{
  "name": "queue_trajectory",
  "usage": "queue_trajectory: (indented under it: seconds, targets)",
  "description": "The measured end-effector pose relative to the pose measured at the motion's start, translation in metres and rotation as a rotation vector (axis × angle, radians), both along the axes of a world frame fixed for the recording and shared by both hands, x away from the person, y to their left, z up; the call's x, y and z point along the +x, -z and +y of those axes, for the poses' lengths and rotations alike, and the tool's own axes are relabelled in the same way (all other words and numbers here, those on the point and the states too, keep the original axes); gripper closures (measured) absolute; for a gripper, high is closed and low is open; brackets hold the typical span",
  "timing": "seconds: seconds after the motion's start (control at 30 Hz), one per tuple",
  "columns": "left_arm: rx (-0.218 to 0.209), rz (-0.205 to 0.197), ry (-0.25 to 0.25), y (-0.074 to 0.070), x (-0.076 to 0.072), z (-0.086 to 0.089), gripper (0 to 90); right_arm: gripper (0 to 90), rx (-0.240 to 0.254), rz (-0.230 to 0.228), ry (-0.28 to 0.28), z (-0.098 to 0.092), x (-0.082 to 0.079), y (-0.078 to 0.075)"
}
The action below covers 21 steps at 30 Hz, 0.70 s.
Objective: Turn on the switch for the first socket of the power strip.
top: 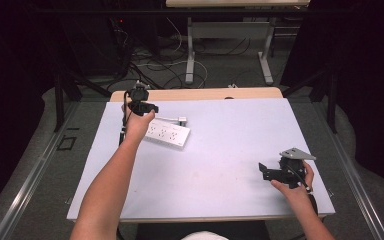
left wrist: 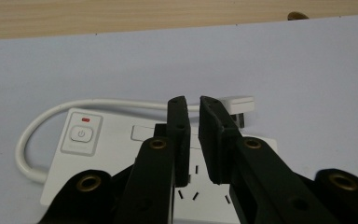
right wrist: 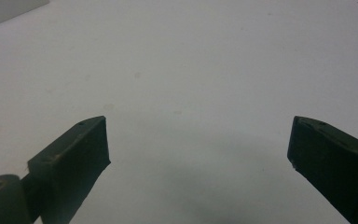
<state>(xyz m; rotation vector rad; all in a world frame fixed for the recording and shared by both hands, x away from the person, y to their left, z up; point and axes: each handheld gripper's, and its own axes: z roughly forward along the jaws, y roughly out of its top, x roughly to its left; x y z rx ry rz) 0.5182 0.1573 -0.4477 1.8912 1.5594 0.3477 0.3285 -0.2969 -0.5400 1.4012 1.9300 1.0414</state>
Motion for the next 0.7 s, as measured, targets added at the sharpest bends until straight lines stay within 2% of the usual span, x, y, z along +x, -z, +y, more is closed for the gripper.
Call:
queue_trajectory:
  seconds: [0.03,0.07,0.37,0.7]
  targets:
    - [0.0,0.003,-0.002,0.001,0.001,0.001,83.7,4.7,-0.01,0.018,-0.004,-0.001,0.0,-0.001]
    - [0.002,0.005,-0.005,0.002,0.002,0.001,84.3,4.7,-0.005,-0.006,-0.001,0.0,0.001,0.001]
    - [0.016,0.009,-0.028,0.013,0.012,0.007,87.7,4.8,0.004,0.006,-0.013,0.002,0.002,0.002]
    - [0.02,0.037,-0.049,0.027,0.021,0.013,89.9,5.0,0.012,0.012,-0.002,-0.001,0.0,0.003]
